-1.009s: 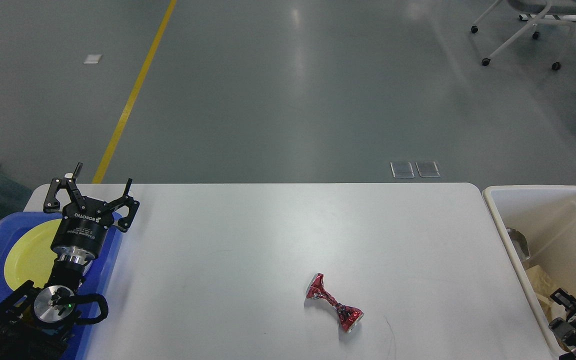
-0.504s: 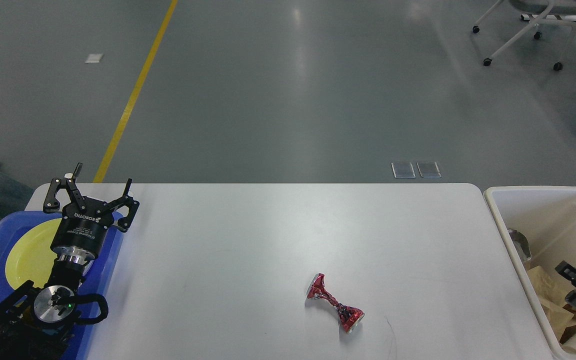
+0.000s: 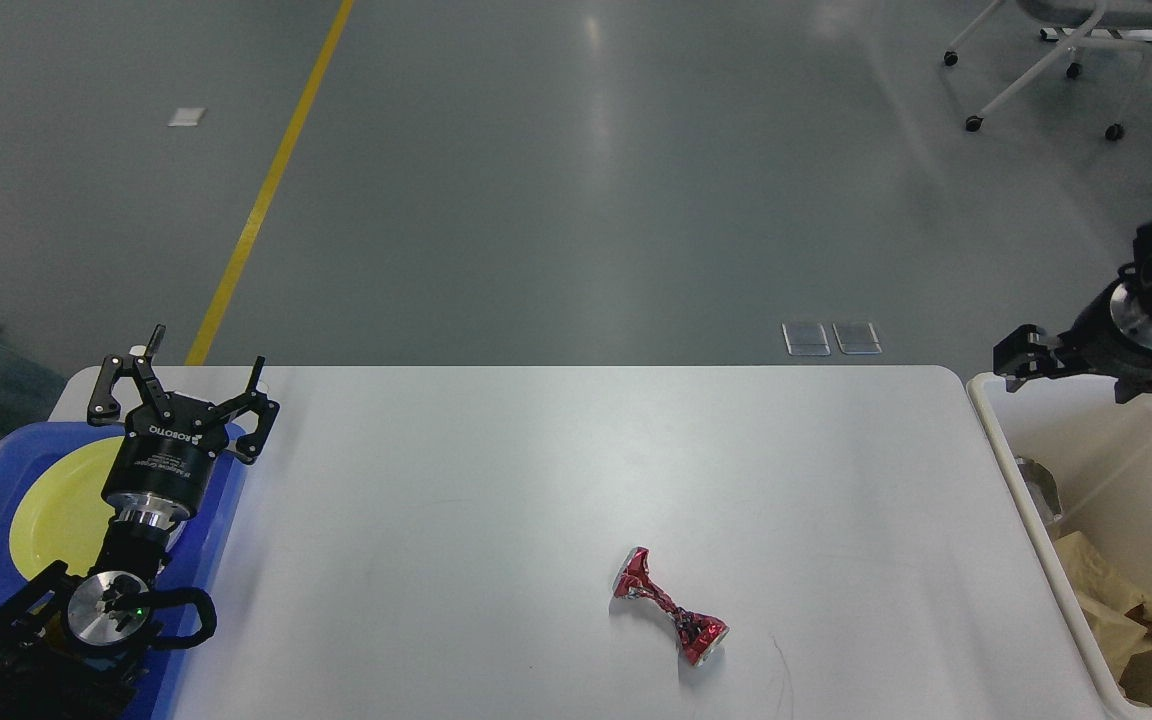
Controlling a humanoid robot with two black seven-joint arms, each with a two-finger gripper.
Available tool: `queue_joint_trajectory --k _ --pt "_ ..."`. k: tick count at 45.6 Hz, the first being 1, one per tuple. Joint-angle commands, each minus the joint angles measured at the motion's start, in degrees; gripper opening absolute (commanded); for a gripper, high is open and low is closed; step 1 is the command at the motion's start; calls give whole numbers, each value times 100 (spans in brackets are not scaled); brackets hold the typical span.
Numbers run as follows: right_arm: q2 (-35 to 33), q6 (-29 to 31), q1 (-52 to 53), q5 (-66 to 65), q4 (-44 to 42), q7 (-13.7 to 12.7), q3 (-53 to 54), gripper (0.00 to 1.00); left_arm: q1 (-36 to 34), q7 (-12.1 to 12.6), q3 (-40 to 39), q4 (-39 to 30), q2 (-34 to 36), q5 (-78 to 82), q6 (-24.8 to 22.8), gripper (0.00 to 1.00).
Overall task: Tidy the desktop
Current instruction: 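Raise the right gripper and move it over the red wrapper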
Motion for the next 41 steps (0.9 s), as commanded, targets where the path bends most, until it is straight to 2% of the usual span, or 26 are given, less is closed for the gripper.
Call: queue_joint_trajectory --k 1,5,12,23,28,41 --pt "89 977 1120 185 832 -3 -89 100 0 0 0 2 0 -1 -1 96" --pt "211 1373 2025 361 1710 -12 -370 100 0 0 0 2 0 -1 -1 96" --pt "782 1426 3616 1239 2924 -47 -1047 100 0 0 0 2 0 -1 -1 96" --pt "1310 1391 5199 2356 4164 -451 -1126 100 0 0 0 2 0 -1 8 96" --pt "1538 1391 5586 2524 4507 -469 -1109 100 0 0 0 2 0 -1 -1 96" --pt "1591 1278 5543 2585 4499 -460 -1065 100 0 0 0 2 0 -1 -1 96"
